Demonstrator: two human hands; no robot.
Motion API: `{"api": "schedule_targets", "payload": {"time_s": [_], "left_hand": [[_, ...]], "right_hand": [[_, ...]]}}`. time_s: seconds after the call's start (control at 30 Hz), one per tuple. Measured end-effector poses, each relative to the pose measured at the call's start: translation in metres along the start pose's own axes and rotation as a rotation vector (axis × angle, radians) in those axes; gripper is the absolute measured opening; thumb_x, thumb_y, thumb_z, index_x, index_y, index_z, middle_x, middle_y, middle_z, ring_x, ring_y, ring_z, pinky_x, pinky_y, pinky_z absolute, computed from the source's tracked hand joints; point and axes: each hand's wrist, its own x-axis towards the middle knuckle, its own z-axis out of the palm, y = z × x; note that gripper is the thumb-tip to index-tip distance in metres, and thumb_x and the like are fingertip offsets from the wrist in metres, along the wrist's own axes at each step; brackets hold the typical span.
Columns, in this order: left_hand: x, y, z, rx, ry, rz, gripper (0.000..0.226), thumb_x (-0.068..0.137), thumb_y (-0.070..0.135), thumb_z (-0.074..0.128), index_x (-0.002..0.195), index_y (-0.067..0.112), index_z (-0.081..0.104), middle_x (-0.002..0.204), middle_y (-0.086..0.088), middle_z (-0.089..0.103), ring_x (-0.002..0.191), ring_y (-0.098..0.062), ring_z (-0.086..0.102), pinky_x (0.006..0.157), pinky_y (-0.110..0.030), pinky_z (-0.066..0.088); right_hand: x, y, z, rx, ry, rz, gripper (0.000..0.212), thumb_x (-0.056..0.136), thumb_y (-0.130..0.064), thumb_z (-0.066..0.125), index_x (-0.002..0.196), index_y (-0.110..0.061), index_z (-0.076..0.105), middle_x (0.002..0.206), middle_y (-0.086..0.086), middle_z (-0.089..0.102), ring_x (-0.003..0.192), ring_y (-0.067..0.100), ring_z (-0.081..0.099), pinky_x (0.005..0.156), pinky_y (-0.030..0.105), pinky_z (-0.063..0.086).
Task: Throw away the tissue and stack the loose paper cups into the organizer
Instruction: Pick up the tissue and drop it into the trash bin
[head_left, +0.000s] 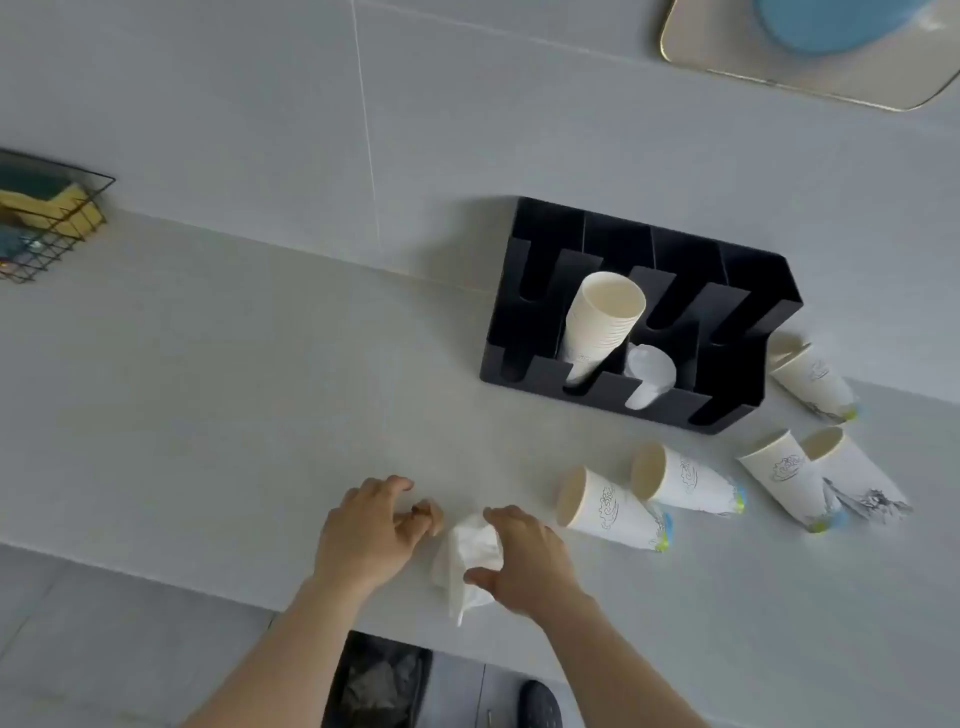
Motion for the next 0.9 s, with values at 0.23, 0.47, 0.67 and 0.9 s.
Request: {"api": "schedule_targets", "payload": {"time_s": [0.23,0.47,0.67,0.9], "left_hand": [[-0.016,-0.003,0.027,-0.103,0.018,-0.105,0.029,0.09,0.048,0.067,0.117,0.044,0.056,0.104,0.014,0.059,0.099,-0.013,0.06,0.075,-0.031,0.052],[-0.028,-0.007,0.032,-0.216,0.124,-0.253,0.022,0.093,0.052,0.062,0.112,0.044,0.055,0.1,0.017,0.059,0.074,-0.008,0.063,0.067,-0.031,0.052],[-0.051,-0.01,0.023,-0.491,0.253,-0.447,0.017,0.093,0.049,0.062,0.104,0.05,0.049,0.094,0.019,0.067,0.061,-0.005,0.071,0.061,-0.031,0.059],[-0.118,-0.03,0.01,-0.696,0.444,-0.634,0.02,0.082,0.068,0.054,0.099,0.057,0.052,0.088,0.024,0.067,0.077,0.002,0.067,0.062,-0.025,0.054]], "right_hand": [[0.006,-0.002,0.03,-0.109,0.039,-0.111,0.047,0.091,-0.022,0.071,0.135,-0.031,0.059,0.131,-0.007,0.062,0.118,0.021,0.055,0.095,0.031,0.049],[0.019,0.005,0.028,0.055,0.167,-0.055,0.034,0.088,0.001,0.059,0.105,-0.024,0.076,0.1,-0.003,0.072,0.088,0.023,0.067,0.069,0.026,0.042],[0.035,-0.032,0.011,0.384,0.149,-0.087,0.028,0.081,-0.002,0.071,0.094,-0.025,0.08,0.085,-0.006,0.076,0.078,0.015,0.068,0.071,0.029,0.058],[0.017,-0.101,0.045,0.36,-0.031,-0.338,0.027,0.082,-0.009,0.07,0.083,-0.035,0.074,0.075,-0.014,0.07,0.069,0.003,0.063,0.062,0.018,0.051]]}}
